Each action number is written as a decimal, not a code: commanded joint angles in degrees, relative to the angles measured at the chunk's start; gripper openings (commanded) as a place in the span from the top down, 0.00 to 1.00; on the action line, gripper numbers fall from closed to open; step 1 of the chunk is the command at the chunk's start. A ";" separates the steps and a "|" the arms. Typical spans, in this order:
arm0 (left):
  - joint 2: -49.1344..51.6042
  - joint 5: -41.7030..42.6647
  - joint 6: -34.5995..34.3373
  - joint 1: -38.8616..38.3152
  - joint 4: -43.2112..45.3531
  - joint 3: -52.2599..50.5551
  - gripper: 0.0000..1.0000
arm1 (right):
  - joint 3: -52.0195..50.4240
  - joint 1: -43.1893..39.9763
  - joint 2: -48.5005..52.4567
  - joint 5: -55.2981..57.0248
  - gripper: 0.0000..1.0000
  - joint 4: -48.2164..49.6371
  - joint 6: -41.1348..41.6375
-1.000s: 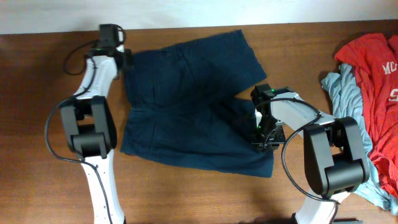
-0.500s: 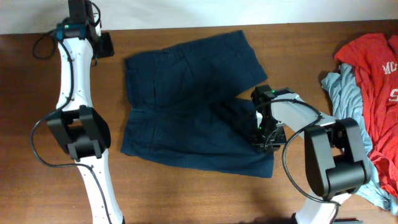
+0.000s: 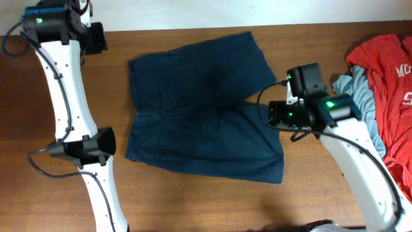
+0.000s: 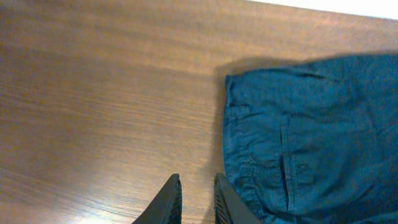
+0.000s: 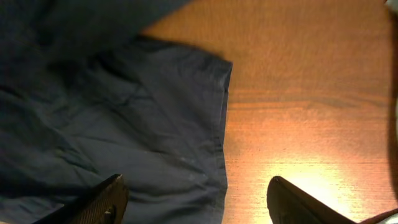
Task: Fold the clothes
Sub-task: 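Release the shorts and reposition both grippers near the lower corners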
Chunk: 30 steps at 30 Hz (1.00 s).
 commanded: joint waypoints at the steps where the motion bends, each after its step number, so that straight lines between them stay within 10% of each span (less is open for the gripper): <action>1: -6.64 -5.66 0.31 -2.93 -0.22 1.20 0.81 | 0.11 -0.11 -0.26 1.27 0.23 -0.11 0.46; 8: -20.55 -16.68 0.26 -9.55 -0.22 -9.68 0.70 | 0.13 -0.11 -0.26 1.27 0.22 -0.24 0.48; 16: -38.14 -19.61 -7.87 -9.29 -0.22 -47.82 0.60 | 0.13 -0.11 -0.26 1.22 0.17 -0.66 0.48; 30: -41.59 5.51 -10.27 -6.38 19.63 -97.46 0.60 | 0.07 -10.86 2.27 -8.04 0.04 -5.73 3.10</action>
